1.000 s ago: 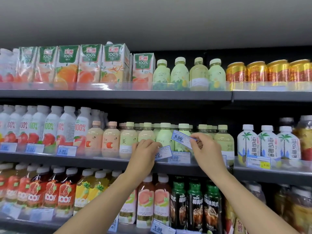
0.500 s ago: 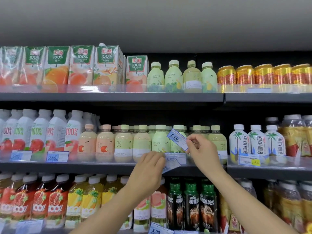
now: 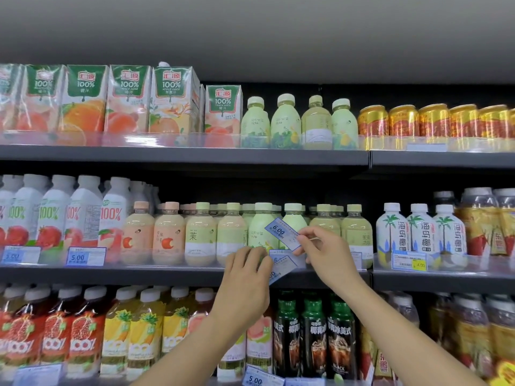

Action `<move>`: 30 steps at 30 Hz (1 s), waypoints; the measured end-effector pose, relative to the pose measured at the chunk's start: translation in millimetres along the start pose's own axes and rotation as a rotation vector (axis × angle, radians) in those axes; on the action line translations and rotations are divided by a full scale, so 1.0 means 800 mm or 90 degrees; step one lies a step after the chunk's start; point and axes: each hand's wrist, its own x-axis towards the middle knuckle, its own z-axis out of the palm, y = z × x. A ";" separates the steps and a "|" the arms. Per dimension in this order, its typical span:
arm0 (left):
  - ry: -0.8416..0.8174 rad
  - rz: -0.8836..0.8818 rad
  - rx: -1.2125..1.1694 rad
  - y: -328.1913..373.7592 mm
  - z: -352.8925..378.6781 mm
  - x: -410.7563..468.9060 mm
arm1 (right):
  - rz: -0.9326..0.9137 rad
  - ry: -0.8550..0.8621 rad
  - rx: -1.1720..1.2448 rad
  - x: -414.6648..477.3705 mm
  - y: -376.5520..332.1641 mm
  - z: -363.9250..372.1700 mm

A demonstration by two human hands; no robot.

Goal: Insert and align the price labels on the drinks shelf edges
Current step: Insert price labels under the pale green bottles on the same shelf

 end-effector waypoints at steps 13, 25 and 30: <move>0.009 -0.019 -0.050 -0.002 0.010 -0.007 | -0.199 -0.090 -0.295 0.005 0.020 0.009; 0.009 -0.019 -0.036 -0.001 0.013 -0.005 | -0.204 -0.145 -0.376 0.014 -0.001 0.005; 0.006 -0.003 -0.031 -0.008 0.008 -0.009 | -0.136 -0.268 -0.446 0.024 -0.010 0.014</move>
